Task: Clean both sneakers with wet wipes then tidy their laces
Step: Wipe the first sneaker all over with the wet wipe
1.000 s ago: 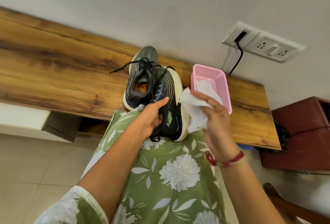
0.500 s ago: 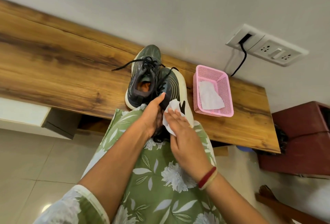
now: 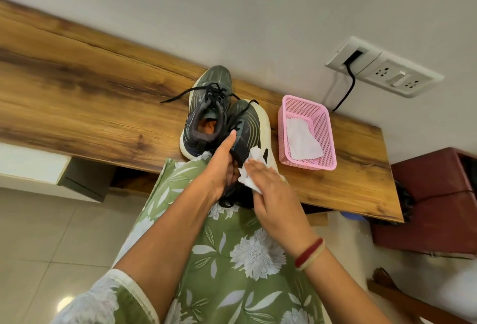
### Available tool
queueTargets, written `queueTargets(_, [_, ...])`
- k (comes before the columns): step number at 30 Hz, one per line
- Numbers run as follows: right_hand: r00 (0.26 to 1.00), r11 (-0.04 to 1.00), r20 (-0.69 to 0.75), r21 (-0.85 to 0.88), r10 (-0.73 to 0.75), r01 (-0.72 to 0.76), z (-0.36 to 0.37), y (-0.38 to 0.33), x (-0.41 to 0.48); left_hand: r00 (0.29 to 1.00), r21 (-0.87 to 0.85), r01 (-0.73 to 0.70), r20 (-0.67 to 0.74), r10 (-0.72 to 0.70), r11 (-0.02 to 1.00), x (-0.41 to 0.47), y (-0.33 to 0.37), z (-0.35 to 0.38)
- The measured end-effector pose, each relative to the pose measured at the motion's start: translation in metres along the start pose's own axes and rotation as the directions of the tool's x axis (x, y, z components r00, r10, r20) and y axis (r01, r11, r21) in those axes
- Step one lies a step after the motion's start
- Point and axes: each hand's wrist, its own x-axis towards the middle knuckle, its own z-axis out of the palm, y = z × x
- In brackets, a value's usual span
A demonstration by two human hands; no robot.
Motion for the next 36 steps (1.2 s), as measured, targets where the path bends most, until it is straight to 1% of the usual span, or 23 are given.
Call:
queueTargets(4, [0.993, 0.993, -0.021, 0.04, 0.114, -0.113, -0.001, 0.012, 0.037, 0.998, 0.028, -0.044, 0.053, 0.042, 0.999, 0.001, 0.001, -0.001])
queueTargets(7, [0.991, 0.991, -0.034, 0.036, 0.13, -0.128, -0.002, 0.009, 0.046, 0.997, 0.024, -0.058, 0.058, 0.057, 0.998, -0.001, 0.004, -0.006])
queueTargets(9, [0.995, 0.996, -0.05, 0.031, 0.09, -0.088, -0.001, -0.001, 0.029, 0.995, 0.015, -0.061, 0.08, 0.06, 0.998, -0.001, 0.005, -0.009])
queueTargets(12, [0.999, 0.998, -0.049, 0.06, -0.019, 0.022, -0.001, -0.012, 0.002, 0.99, 0.059, -0.087, 0.114, 0.08, 0.994, 0.001, 0.005, -0.012])
queueTargets(15, [0.991, 0.99, -0.026, -0.058, -0.131, 0.13, -0.003, 0.004, 0.004, 0.986, 0.072, -0.101, 0.142, 0.09, 0.992, 0.001, 0.004, -0.011])
queueTargets(17, [0.991, 0.987, -0.007, -0.087, -0.135, 0.133, -0.007, 0.02, 0.018, 0.984, 0.097, -0.102, 0.155, 0.086, 0.99, -0.003, 0.005, -0.01])
queueTargets(20, [0.997, 0.997, -0.028, 0.003, -0.074, 0.074, -0.01, 0.037, 0.043, 0.987, 0.124, -0.121, 0.116, 0.107, 0.985, -0.006, 0.007, -0.01])
queueTargets(23, [0.995, 0.996, -0.044, 0.009, -0.09, 0.09, -0.004, 0.035, 0.041, 0.987, 0.113, -0.137, 0.094, 0.127, 0.984, -0.009, 0.01, -0.01])
queueTargets(25, [0.986, 0.988, -0.051, -0.01, -0.156, 0.156, 0.0, 0.028, 0.024, 0.988, 0.123, -0.122, 0.11, 0.109, 0.985, -0.009, 0.01, -0.012])
queueTargets(27, [0.962, 0.962, -0.011, -0.027, -0.273, 0.273, 0.003, 0.027, 0.009, 0.99, 0.204, -0.133, 0.078, 0.119, 0.97, -0.005, 0.008, -0.015])
queueTargets(28, [0.951, 0.951, 0.003, -0.036, -0.309, 0.309, 0.002, 0.029, 0.008, 0.988, 0.229, -0.146, 0.08, 0.131, 0.963, -0.003, 0.006, -0.016])
queueTargets(29, [0.952, 0.951, -0.004, -0.034, -0.307, 0.306, 0.001, 0.033, 0.012, 0.988, 0.258, -0.147, 0.078, 0.131, 0.955, -0.002, 0.005, -0.016])
queueTargets(31, [0.975, 0.976, -0.061, 0.022, -0.213, 0.214, -0.005, 0.04, 0.024, 0.986, 0.288, -0.151, 0.109, 0.124, 0.946, -0.007, 0.005, -0.008])
queueTargets(32, [0.983, 0.984, -0.087, 0.059, -0.165, 0.17, -0.008, 0.041, 0.029, 0.982, 0.301, -0.179, 0.107, 0.153, 0.937, -0.013, 0.006, -0.007])
queueTargets(33, [0.985, 0.986, -0.096, 0.078, -0.142, 0.15, -0.009, 0.041, 0.031, 0.982, 0.257, -0.18, 0.11, 0.156, 0.95, -0.018, 0.007, -0.004])
queueTargets(34, [0.984, 0.984, -0.09, 0.072, -0.156, 0.163, -0.008, 0.039, 0.03, 0.984, 0.188, -0.157, 0.119, 0.136, 0.97, -0.012, 0.008, -0.008])
queueTargets(35, [0.977, 0.978, -0.071, 0.049, -0.199, 0.203, -0.006, 0.036, 0.026, 0.989, 0.169, -0.126, 0.098, 0.111, 0.978, -0.007, 0.008, -0.01])
queueTargets(36, [0.966, 0.967, -0.04, 0.025, -0.254, 0.255, -0.005, 0.034, 0.022, 0.989, 0.145, -0.129, 0.091, 0.117, 0.981, -0.005, 0.008, -0.014])
